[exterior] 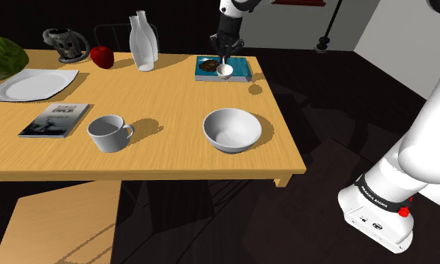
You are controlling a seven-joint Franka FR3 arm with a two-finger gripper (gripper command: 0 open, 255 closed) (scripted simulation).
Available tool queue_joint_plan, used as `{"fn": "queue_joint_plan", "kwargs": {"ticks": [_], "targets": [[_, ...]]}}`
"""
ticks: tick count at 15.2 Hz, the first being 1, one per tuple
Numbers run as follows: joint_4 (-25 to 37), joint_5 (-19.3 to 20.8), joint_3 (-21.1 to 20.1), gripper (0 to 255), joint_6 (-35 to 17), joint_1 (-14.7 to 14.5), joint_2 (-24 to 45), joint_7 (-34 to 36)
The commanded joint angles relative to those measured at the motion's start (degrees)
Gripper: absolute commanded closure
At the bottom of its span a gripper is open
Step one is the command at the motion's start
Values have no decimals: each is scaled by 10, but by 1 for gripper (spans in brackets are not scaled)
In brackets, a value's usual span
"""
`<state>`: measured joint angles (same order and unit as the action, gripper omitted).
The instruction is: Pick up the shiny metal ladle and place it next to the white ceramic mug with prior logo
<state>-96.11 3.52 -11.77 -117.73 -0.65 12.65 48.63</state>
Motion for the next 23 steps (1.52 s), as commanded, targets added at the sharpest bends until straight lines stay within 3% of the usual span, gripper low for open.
{"fn": "queue_joint_plan", "kwargs": {"ticks": [1, 12, 23], "targets": [[-33, 2, -9, 255, -10, -14, -23, 26], [-92, 21, -65, 255, -18, -91, -68, 169], [-66, 59, -125, 255, 3, -176, -47, 326]]}}
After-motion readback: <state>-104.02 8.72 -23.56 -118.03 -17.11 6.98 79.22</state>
